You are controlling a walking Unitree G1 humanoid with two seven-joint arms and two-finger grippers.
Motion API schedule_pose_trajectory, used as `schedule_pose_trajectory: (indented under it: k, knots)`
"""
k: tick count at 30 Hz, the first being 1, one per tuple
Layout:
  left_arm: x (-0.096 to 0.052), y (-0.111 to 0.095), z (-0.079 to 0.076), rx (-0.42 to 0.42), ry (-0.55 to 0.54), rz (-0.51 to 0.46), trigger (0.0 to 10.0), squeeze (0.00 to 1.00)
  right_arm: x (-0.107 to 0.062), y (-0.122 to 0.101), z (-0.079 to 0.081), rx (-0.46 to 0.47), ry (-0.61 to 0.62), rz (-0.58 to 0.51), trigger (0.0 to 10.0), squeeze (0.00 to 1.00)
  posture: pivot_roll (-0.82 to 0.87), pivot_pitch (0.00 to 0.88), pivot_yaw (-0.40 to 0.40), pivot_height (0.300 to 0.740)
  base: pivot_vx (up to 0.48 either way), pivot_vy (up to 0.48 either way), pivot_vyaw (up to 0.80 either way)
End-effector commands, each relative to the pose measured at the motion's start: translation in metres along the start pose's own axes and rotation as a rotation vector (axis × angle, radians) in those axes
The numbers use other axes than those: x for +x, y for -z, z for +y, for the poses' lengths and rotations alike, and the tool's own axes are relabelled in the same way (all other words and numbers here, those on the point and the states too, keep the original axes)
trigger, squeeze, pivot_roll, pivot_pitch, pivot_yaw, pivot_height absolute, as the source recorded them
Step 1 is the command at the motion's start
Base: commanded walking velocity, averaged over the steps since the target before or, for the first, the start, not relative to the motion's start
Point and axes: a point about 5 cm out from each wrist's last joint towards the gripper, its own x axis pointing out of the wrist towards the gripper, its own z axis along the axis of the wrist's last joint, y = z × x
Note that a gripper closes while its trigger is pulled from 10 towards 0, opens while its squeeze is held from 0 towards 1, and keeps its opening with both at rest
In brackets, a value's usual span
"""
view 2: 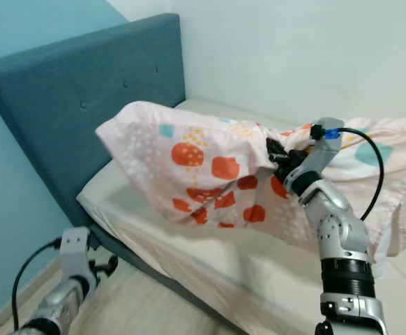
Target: Clean up the room
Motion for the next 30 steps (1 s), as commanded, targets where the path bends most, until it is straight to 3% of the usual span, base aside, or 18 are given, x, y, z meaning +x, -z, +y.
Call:
schedule_pose_trajectory:
  k: [1, 3, 5, 7, 10, 12, 13, 14, 16, 18, 19, 20, 22, 23, 25, 26, 30]
  knots:
    - [-0.003, 0.009, 0.004, 0.015, -0.015, 0.048, 10.0, 0.0, 0.001, -0.013, 0.004, -0.042, -0.029, -0.073, 0.0, 0.0, 0.03, 0.0, -0.028, 0.725, 0.0, 0.0, 0.0]
    - [-0.011, 0.033, 0.011, -0.002, -0.06, 0.133, 10.0, 0.0, 0.002, 0.002, 0.009, -0.062, -0.053, -0.017, 0.0, 0.0, 0.03, 0.0, -0.029, 0.735, 0.0, 0.0, 0.0]
    - [-0.011, 0.033, 0.011, -0.002, -0.06, 0.133, 10.0, 0.0, 0.002, 0.002, 0.009, -0.062, -0.053, -0.017, 0.0, 0.0, 0.03, 0.0, -0.029, 0.735, 0.0, 0.0, 0.0]
    - [-0.019, 0.053, 0.015, -0.012, -0.092, 0.205, 10.0, 0.0, 0.001, 0.022, 0.016, -0.07, -0.084, 0.05, 0.0, 0.0, 0.03, 0.0, -0.025, 0.74, 0.0, 0.0, 0.0]
    - [-0.022, 0.06, 0.015, -0.009, -0.097, 0.23, 10.0, 0.0, -0.001, 0.033, 0.02, -0.076, -0.103, 0.087, 0.0, 0.0, 0.03, 0.0, -0.025, 0.74, 0.0, 0.0, 0.0]
    - [-0.025, 0.067, 0.013, 0.003, -0.093, 0.252, 10.0, 0.0, -0.01, 0.055, 0.029, -0.133, -0.207, 0.202, 0.0, 0.0, 0.03, 0.0, -0.025, 0.74, 0.0, 0.0, 0.0]
    - [-0.025, 0.067, 0.013, 0.003, -0.093, 0.252, 10.0, 0.0, -0.01, 0.055, 0.029, -0.133, -0.207, 0.202, 0.0, 0.0, 0.03, 0.0, -0.025, 0.74, 0.0, 0.0, 0.0]
    - [-0.025, 0.068, 0.013, 0.01, -0.089, 0.256, 10.0, 0.0, -0.02, 0.065, 0.038, -0.151, -0.339, 0.273, 0.0, 0.0, 0.03, 0.0, -0.023, 0.74, 0.0, 0.0, 0.0]
    - [-0.025, 0.068, 0.013, 0.01, -0.089, 0.256, 10.0, 0.0, -0.02, 0.065, 0.038, -0.151, -0.339, 0.273, 0.0, 0.0, 0.03, 0.0, -0.023, 0.74, 0.0, 0.0, 0.0]
    - [-0.025, 0.068, 0.013, 0.022, -0.085, 0.257, 10.0, 0.0, -0.031, 0.066, 0.044, -0.13, -0.452, 0.298, 0.0, 0.0, 0.03, 0.0, -0.023, 0.74, 0.0, 0.0, 0.0]
    - [-0.025, 0.068, 0.013, 0.022, -0.085, 0.257, 10.0, 0.0, -0.031, 0.066, 0.044, -0.13, -0.452, 0.298, 0.0, 0.0, 0.03, 0.0, -0.023, 0.74, 0.0, 0.0, 0.0]
    - [-0.024, 0.067, 0.013, 0.037, -0.081, 0.257, 10.0, 0.0, -0.035, 0.062, 0.031, -0.168, -0.414, 0.307, 0.0, 0.0, 0.03, 0.0, -0.02, 0.74, 0.0, 0.0, 0.0]
    - [-0.024, 0.066, 0.014, 0.041, -0.081, 0.257, 10.0, 0.0, -0.034, 0.06, 0.023, -0.19, -0.36, 0.311, 0.0, 0.0, 0.03, 0.0, -0.02, 0.74, 0.0, 0.0, 0.0]
    - [-0.024, 0.066, 0.014, 0.043, -0.081, 0.257, 10.0, 0.0, -0.033, 0.059, 0.013, -0.221, -0.289, 0.309, 10.0, 0.0, 0.03, 0.0, -0.019, 0.74, 0.0, 0.0, 0.0]
    - [-0.024, 0.066, 0.014, 0.043, -0.081, 0.257, 10.0, 0.0, -0.033, 0.059, 0.013, -0.221, -0.289, 0.309, 10.0, 0.0, 0.03, 0.0, -0.019, 0.74, 0.0, 0.0, 0.0]
    - [-0.025, 0.067, 0.015, 0.047, -0.08, 0.26, 10.0, 0.0, -0.03, 0.056, 0.0, -0.239, -0.183, 0.287, 10.0, 0.0, 0.03, 0.0, -0.016, 0.74, 0.0, 0.0, 0.0]
    - [-0.025, 0.067, 0.015, 0.05, -0.079, 0.261, 10.0, 0.0, -0.027, 0.053, -0.001, -0.234, -0.156, 0.263, 10.0, 0.0, 0.03, 0.0, -0.015, 0.74, 0.0, 0.0, 0.0]
